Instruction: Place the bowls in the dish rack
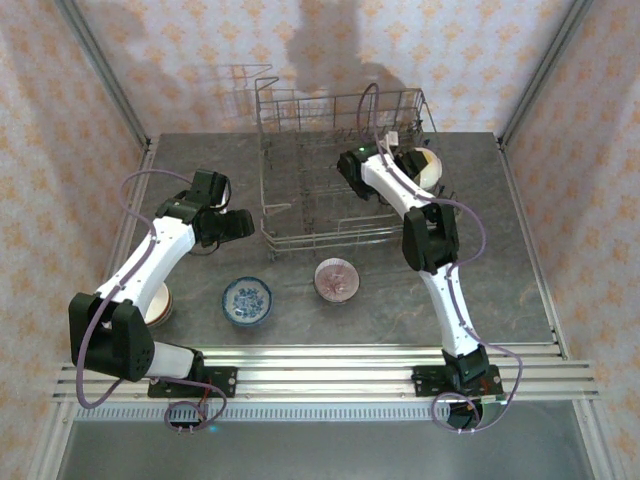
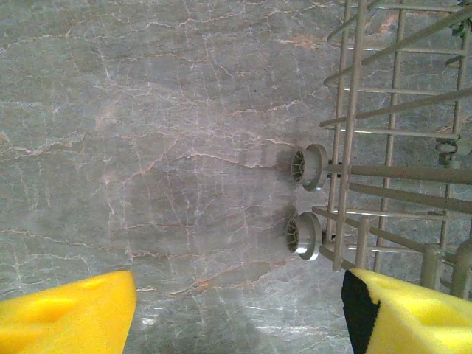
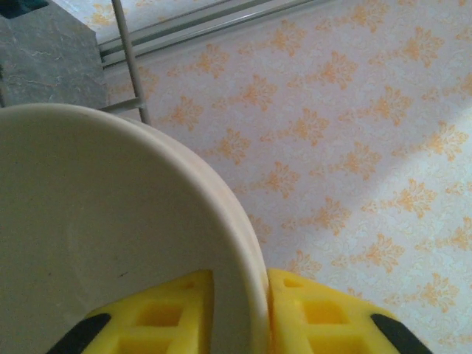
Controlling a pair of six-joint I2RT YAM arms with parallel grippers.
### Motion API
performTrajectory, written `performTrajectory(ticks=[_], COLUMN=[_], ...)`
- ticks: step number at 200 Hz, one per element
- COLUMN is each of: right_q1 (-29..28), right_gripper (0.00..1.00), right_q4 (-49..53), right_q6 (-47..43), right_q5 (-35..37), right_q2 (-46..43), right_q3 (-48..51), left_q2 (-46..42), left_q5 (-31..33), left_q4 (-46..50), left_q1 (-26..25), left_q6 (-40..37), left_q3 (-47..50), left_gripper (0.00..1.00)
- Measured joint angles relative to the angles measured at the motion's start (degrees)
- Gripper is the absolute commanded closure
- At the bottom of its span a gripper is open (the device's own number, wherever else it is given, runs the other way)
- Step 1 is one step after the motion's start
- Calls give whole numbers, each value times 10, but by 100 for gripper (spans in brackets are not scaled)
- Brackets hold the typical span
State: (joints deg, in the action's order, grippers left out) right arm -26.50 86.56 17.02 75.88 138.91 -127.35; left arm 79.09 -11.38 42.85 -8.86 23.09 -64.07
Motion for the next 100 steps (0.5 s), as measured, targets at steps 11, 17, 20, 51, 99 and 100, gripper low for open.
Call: performTrajectory(ticks=[11,17,20,51,99,100], right_q1=[-4,-7,-8,-19,-16,-16], right_gripper=[75,75,74,64,47,47], right_q4=[0,0,0,-9,-56,-56], right_q6=[-2,-4,-4,-16,-56,-57], right_q5=[-2,-3,-4,-16,-88,-89], right_q2=[0,0,0,0,-6,-7], right_q3=[4,6,7,22,55,55], left_q2=[0,0,0,-2,-9,-9], left_q5=[0,-1,-2,-2,-2,-2], left_q4=[-1,-2,-2,-5,-9,-9], left_q1=[0,0,0,0,0,0], left_q6=[0,0,0,6,10,10], left_q3=[0,1,1,11,24,24], left_gripper=[24,24,24,24,24,24])
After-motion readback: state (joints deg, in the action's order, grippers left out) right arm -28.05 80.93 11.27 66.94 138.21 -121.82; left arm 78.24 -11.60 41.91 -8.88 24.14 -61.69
